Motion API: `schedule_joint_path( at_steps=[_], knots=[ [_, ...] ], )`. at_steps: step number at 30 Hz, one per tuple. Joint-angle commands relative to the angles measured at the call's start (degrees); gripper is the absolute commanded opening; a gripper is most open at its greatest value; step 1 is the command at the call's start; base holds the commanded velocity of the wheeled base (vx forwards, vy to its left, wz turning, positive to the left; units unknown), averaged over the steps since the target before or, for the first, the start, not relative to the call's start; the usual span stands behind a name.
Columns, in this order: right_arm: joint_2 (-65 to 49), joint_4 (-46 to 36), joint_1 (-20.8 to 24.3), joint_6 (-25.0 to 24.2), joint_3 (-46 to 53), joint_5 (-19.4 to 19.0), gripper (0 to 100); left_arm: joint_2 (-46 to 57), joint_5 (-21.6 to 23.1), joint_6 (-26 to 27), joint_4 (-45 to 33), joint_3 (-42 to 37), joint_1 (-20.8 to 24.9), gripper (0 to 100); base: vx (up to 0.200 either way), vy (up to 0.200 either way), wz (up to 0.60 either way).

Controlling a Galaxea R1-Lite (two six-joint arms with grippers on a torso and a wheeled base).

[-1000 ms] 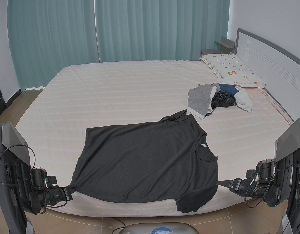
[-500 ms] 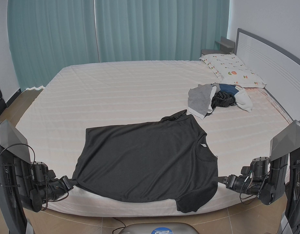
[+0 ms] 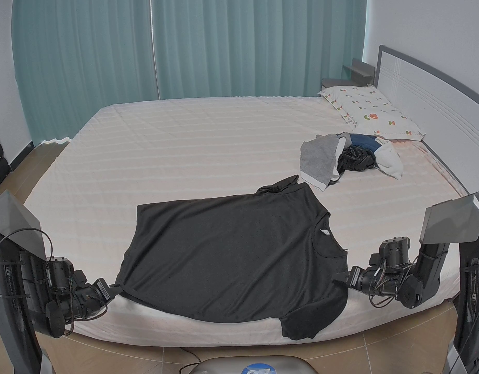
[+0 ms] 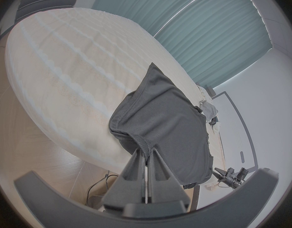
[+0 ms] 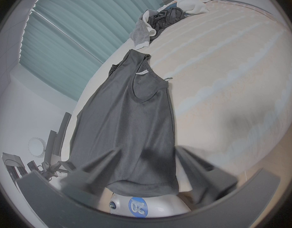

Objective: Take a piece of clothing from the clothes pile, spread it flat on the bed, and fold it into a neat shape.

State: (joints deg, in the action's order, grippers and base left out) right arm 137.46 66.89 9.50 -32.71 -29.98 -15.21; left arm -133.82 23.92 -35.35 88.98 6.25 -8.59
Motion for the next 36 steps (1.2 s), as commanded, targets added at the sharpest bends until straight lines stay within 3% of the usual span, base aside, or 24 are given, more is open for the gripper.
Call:
schedule_joint_path(
  at_steps=[1, 13, 22, 23, 30, 36],
  knots=[
    [0.1, -1.2, 0.1, 0.2, -3.2, 0.5, 0, 1.1, 0.2, 0.0, 0.5, -0.5, -0.2, 0, 0.0, 0.0, 0.0],
    [-1.4, -2.1, -1.6, 0.1, -12.2, 0.5, 0, 0.8, 0.2, -0.2, 0.5, 0.6, -2.1, 0, 0.0, 0.0, 0.0],
    [1.7, -7.5, -1.5, 0.2, -18.1, 0.1, 0, 0.0, 0.2, -2.2, 0.5, 1.4, -2.0, 0, 0.0, 0.0, 0.0],
    [2.0, -6.9, -1.5, 0.2, -17.8, 0.1, 100, -0.4, 0.2, -2.2, 0.5, 1.6, -2.0, 0, 0.0, 0.0, 0.0],
    [-1.3, -6.2, -4.0, 0.4, -14.6, -0.3, 100, -0.7, 0.2, -2.2, 0.5, 1.8, -2.0, 0, 0.0, 0.0, 0.0],
    [-6.8, -5.3, -4.9, 2.9, -2.3, -6.5, 100, -1.0, 0.2, -2.2, 0.5, 1.8, -2.0, 0, 0.0, 0.0, 0.0]
  ],
)
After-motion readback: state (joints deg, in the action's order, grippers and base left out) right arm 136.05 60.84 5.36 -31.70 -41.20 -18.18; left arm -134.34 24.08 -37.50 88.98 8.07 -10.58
